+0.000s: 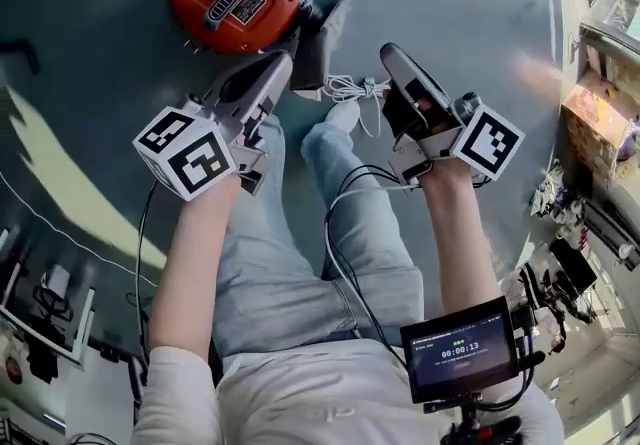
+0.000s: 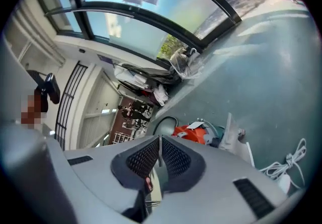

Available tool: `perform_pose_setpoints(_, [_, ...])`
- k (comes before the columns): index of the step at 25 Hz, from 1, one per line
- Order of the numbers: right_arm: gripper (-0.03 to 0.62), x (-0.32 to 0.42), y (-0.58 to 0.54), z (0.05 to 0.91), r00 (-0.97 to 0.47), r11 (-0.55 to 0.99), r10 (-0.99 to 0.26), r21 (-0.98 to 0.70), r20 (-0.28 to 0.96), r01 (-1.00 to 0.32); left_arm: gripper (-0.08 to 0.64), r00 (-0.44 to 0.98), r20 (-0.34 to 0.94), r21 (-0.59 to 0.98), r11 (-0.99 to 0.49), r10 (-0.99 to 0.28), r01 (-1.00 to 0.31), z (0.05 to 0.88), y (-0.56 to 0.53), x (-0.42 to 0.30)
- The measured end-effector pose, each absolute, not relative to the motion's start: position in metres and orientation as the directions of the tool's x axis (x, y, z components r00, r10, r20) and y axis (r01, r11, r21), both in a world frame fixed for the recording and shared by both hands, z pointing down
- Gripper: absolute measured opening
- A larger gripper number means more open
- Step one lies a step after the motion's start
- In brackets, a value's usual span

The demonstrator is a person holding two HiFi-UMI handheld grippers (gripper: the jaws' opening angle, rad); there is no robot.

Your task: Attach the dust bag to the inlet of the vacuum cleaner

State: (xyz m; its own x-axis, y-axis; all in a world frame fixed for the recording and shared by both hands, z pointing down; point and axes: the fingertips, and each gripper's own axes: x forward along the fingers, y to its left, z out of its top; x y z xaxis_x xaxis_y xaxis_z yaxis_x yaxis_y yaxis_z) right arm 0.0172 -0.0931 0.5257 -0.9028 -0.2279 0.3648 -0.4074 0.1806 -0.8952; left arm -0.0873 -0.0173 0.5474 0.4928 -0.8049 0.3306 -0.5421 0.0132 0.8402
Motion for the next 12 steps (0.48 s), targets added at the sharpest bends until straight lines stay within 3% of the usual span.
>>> perform_pose_setpoints(12, [0.020,0.045,-0.089,0.177,-0.927,0.693,-0.342,-0.624,0.156,-0.361,0.008,0.498,0.222,0.595,-0.288,-0.839,-0.750,0.217,-0.024,-0.064])
